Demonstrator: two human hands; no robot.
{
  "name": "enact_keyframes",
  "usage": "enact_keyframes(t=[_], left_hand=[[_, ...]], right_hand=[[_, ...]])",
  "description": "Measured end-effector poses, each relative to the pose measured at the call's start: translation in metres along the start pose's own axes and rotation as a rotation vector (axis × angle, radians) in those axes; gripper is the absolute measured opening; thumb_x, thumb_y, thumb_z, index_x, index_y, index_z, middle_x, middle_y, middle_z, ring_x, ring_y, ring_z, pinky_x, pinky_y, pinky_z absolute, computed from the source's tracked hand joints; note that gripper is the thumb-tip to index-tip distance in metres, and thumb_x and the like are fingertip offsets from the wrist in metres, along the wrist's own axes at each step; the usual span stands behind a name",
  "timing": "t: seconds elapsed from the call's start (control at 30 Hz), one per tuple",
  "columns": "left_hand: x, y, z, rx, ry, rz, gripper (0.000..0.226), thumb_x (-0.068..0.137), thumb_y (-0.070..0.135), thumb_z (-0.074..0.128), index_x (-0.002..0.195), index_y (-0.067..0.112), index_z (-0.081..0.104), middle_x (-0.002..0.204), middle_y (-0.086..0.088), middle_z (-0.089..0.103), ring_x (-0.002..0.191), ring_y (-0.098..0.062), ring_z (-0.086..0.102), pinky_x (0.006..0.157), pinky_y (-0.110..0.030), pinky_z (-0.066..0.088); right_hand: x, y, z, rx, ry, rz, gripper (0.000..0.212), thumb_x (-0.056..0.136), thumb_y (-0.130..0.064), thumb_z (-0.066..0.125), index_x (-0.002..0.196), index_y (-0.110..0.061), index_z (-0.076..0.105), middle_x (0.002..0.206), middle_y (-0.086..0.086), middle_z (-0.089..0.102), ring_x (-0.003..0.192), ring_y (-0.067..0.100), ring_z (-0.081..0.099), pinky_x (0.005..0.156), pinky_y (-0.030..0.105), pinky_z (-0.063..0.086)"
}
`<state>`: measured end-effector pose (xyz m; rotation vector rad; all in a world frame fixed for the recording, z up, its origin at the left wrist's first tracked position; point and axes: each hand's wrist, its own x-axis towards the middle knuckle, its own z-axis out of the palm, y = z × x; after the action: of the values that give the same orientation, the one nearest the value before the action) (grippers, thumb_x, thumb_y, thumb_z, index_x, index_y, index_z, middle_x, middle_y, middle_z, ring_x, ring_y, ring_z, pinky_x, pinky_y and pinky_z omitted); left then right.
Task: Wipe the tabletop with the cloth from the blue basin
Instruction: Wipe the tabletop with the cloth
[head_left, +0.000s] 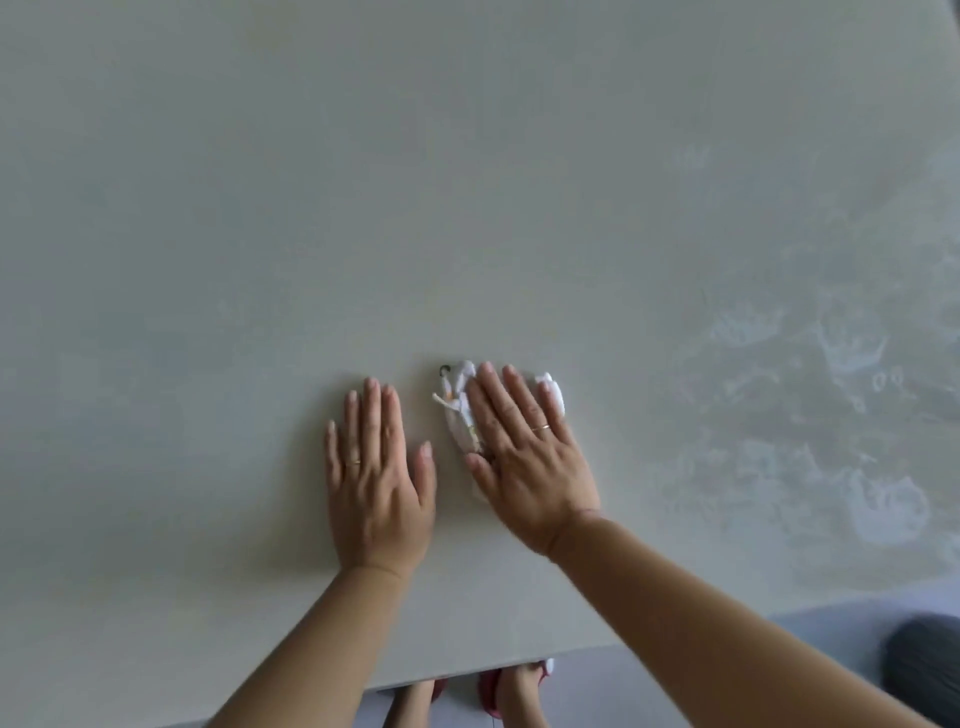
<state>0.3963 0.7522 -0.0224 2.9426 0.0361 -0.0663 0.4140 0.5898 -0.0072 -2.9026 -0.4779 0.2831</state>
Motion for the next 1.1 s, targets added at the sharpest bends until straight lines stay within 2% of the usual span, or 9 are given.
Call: enact_keyframes(t=[0.07,0.2,0.27,0.43,0.57,0.7,0.83,0.97,1.1], left_hand=[[0.001,-0.002,0.003,0.005,-0.003,-0.023,0.062,0.093,0.036,0.033,0.146,0.006,0.032,0.155,-0.012,0.028,0.143,-0.029,0.027,0.115,-0.047,0.018],[0.002,0.000,0.002,-0.008,-0.022,-0.029,0.063,0.092,0.036,0.033,0.147,0.007,0.031,0.156,-0.011,0.027,0.144,-0.028,0.024,0.116,-0.046,0.017],[0.002,0.000,0.002,-0.006,-0.010,-0.034,0.063,0.091,0.035,0.035,0.147,0.007,0.031,0.156,-0.011,0.027,0.144,-0.028,0.024,0.116,-0.046,0.017],[0.004,0.001,0.001,0.017,-0.005,-0.037,0.064,0.087,0.032,0.036,0.145,0.004,0.034,0.154,-0.014,0.030,0.142,-0.031,0.028,0.115,-0.048,0.019],[0.004,0.002,-0.002,0.012,-0.007,-0.034,0.065,0.086,0.031,0.036,0.145,0.004,0.034,0.154,-0.013,0.030,0.142,-0.031,0.027,0.115,-0.048,0.018],[0.005,0.002,-0.001,0.021,0.006,-0.030,0.064,0.087,0.031,0.035,0.146,0.004,0.033,0.154,-0.013,0.029,0.142,-0.031,0.027,0.115,-0.047,0.018],[0.005,0.000,0.002,0.017,0.015,-0.030,0.065,0.087,0.031,0.035,0.146,0.005,0.032,0.155,-0.013,0.028,0.143,-0.031,0.025,0.115,-0.048,0.017],[0.005,0.002,0.002,0.024,0.019,-0.028,0.065,0.086,0.031,0.036,0.146,0.004,0.032,0.154,-0.014,0.030,0.142,-0.031,0.026,0.115,-0.048,0.018],[0.005,0.002,0.000,0.020,0.018,-0.025,0.064,0.087,0.030,0.035,0.145,0.004,0.033,0.154,-0.014,0.030,0.142,-0.032,0.027,0.115,-0.048,0.019]], right_hand=[[-0.002,0.037,-0.005,-0.053,0.014,0.021,0.062,0.093,-0.042,0.030,0.147,-0.012,0.026,0.155,0.006,0.021,0.144,0.025,0.020,0.118,0.042,0.006],[-0.014,0.068,-0.010,0.008,0.062,0.548,0.067,0.092,-0.047,0.014,0.150,-0.014,0.012,0.158,0.005,0.008,0.146,0.020,0.001,0.118,0.039,-0.006],[-0.014,0.041,-0.006,0.069,0.101,0.678,0.068,0.091,-0.045,0.014,0.149,-0.010,0.014,0.158,0.007,0.008,0.146,0.025,0.002,0.118,0.044,-0.004],[-0.046,-0.041,0.012,0.060,0.009,0.248,0.063,0.096,-0.043,0.025,0.149,-0.009,0.019,0.157,0.009,0.012,0.146,0.028,0.008,0.116,0.048,0.007],[-0.077,0.005,0.011,-0.029,-0.070,-0.114,0.066,0.094,-0.047,0.034,0.149,-0.014,0.022,0.157,0.005,0.017,0.146,0.024,0.012,0.115,0.047,0.016],[-0.092,0.075,-0.007,-0.045,-0.010,0.250,0.065,0.093,-0.045,0.031,0.147,-0.010,0.024,0.155,0.007,0.019,0.144,0.025,0.017,0.116,0.048,0.012],[-0.093,0.016,0.001,0.087,0.003,0.626,0.066,0.092,-0.043,0.026,0.147,-0.007,0.020,0.156,0.012,0.015,0.145,0.028,0.008,0.116,0.049,0.005],[-0.118,-0.065,0.021,0.104,-0.098,0.192,0.071,0.090,-0.045,0.038,0.148,-0.009,0.021,0.156,0.011,0.018,0.145,0.029,0.012,0.114,0.050,0.013],[-0.137,-0.054,0.024,0.082,-0.156,-0.137,0.082,0.081,-0.058,0.049,0.147,-0.013,0.030,0.155,0.005,0.023,0.144,0.025,0.018,0.114,0.046,0.017]])
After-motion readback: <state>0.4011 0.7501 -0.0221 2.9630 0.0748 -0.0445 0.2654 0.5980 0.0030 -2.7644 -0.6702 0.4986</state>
